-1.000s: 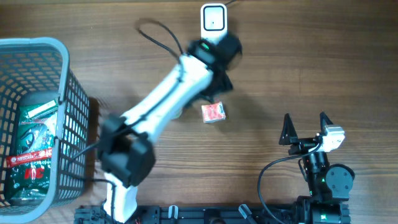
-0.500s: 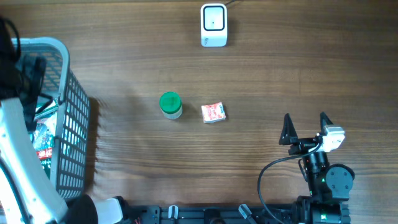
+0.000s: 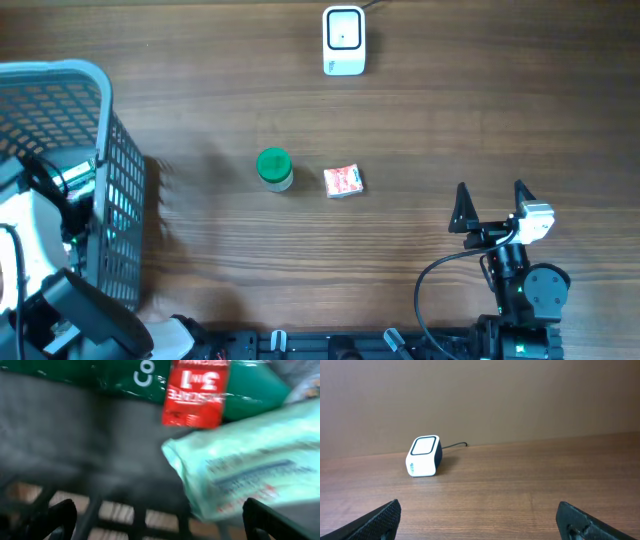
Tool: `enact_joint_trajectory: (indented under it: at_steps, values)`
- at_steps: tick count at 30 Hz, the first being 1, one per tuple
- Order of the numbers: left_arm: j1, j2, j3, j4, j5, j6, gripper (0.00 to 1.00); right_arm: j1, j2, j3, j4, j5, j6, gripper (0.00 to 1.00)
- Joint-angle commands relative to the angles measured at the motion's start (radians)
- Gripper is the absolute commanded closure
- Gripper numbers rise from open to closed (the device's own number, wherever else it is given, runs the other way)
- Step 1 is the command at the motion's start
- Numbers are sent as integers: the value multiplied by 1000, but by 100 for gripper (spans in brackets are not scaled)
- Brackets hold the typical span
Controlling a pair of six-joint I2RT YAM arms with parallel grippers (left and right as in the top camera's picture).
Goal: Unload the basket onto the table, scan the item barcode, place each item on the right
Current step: 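Return the left gripper to the basket and grasp the mint-green wipes pack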
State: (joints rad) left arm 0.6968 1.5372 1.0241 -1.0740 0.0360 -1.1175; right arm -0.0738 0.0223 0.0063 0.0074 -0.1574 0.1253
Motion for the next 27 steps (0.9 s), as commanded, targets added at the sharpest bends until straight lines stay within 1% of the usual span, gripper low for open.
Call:
enact_joint_trajectory:
  at_steps: [1, 6, 7, 8, 11, 12, 13, 15, 16, 18, 20, 21, 23, 25, 27]
  values:
    - [1, -5, -75, 68, 15, 14, 0, -2, -5, -1, 5, -16, -18, 0]
    - [1, -5, -153, 202, -7, 15, 0, -2, -5, -1, 5, -16, -18, 0]
    - [1, -5, -167, 222, -27, 15, 3, -2, -5, -1, 5, -16, -18, 0]
    - [1, -5, -177, 237, -47, 16, 20, -2, -5, -1, 5, -16, -18, 0]
    - [1, -5, -183, 238, -144, 14, 79, -2, -5, -1, 5, -16, -18, 0]
    - [1, -5, -183, 248, -183, 14, 92, -2, -5, -1, 5, -16, -18, 0]
    - [1, -5, -183, 253, -217, 14, 96, -2, -5, -1, 5, -16, -18, 0]
    - [1, -7, -182, 256, -273, 16, 96, -2, -5, -1, 5, -16, -18, 0]
    - [1, -13, -176, 255, -267, 27, 96, -2, -5, -1, 5, -16, -18, 0]
    - [1, -53, -129, 245, -196, 113, 96, -2, -5, -1, 5, -16, -18, 0]
    - [1, -103, -76, 212, -159, 146, 96, -2, -5, -1, 5, -16, -18, 0]
    - [1, -170, -2, 154, -160, 147, 96, -2, -5, -1, 5, -16, -18, 0]
    - [1, -266, 97, 102, -160, 193, 96, -2, -5, -1, 5, -16, -18, 0]
    - [1, -357, 152, 70, -160, 194, 96, -2, -5, -1, 5, -16, -18, 0]
    - [1, -452, 162, 70, -156, 190, 96, -2, -5, -1, 5, -16, -18, 0]
